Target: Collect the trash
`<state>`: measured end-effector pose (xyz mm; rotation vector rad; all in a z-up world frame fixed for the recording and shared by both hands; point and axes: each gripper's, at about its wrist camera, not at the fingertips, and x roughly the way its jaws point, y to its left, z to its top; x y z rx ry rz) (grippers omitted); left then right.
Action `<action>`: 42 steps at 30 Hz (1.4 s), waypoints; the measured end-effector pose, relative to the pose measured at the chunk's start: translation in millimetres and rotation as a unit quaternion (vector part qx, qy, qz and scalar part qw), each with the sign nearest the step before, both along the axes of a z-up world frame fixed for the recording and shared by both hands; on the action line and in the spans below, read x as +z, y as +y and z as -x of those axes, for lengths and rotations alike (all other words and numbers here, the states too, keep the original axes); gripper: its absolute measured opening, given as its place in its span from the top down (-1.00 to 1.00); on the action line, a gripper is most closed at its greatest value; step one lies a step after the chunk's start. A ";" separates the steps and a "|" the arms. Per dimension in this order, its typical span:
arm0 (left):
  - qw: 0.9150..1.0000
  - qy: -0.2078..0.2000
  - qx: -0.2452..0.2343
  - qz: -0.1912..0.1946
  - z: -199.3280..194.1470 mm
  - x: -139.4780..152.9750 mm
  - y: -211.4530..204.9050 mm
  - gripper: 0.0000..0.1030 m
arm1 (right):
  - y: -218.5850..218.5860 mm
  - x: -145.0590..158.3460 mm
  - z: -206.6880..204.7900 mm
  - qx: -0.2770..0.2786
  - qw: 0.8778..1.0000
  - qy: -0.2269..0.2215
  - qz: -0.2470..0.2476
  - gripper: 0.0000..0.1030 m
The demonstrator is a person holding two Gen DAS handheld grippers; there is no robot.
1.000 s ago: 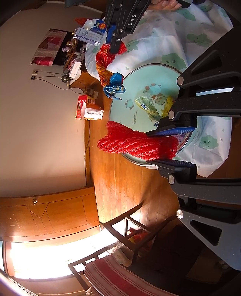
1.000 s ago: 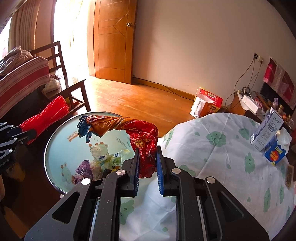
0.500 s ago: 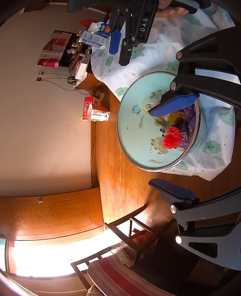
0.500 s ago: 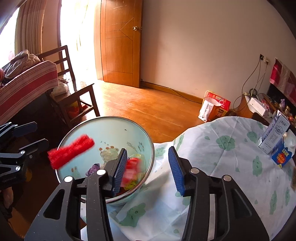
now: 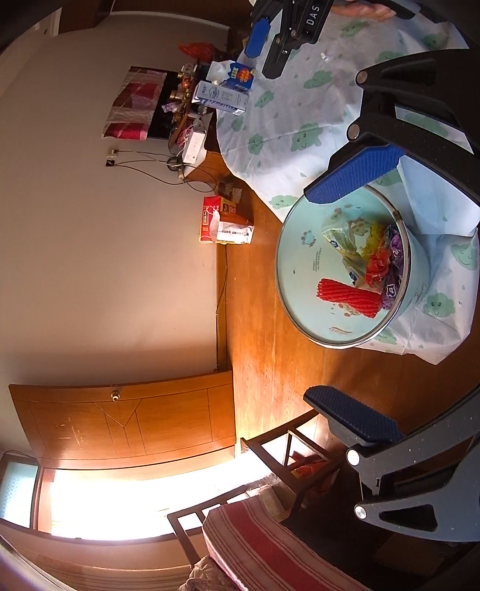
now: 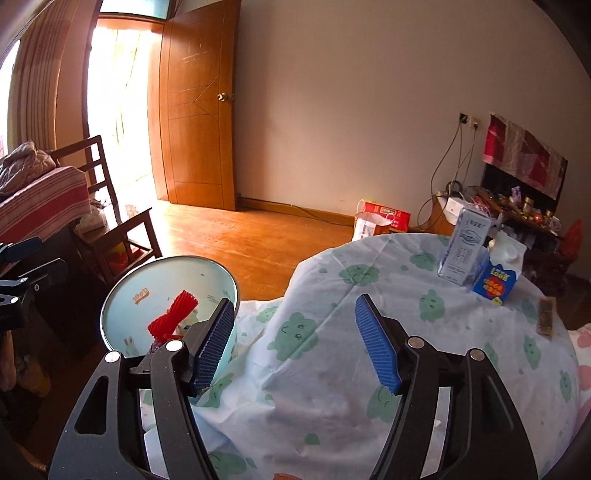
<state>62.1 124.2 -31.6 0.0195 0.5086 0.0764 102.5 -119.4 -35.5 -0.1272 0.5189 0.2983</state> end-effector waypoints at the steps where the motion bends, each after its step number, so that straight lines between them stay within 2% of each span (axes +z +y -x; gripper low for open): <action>1: 1.000 -0.003 -0.001 -0.001 1.1 2.3 -1.4 -0.88 | -3.2 0.9 1.2 -0.001 1.000 -0.002 -0.002 -0.32; 14: 1.000 -0.016 0.001 -0.007 8.7 12.3 -8.1 -0.88 | -18.2 16.6 15.8 -0.008 1.000 -0.022 -0.011 -0.38; 42: 1.000 -0.016 0.008 -0.012 11.0 12.7 -7.9 -0.88 | -9.7 15.7 26.7 -0.002 1.000 -0.020 -0.012 -0.38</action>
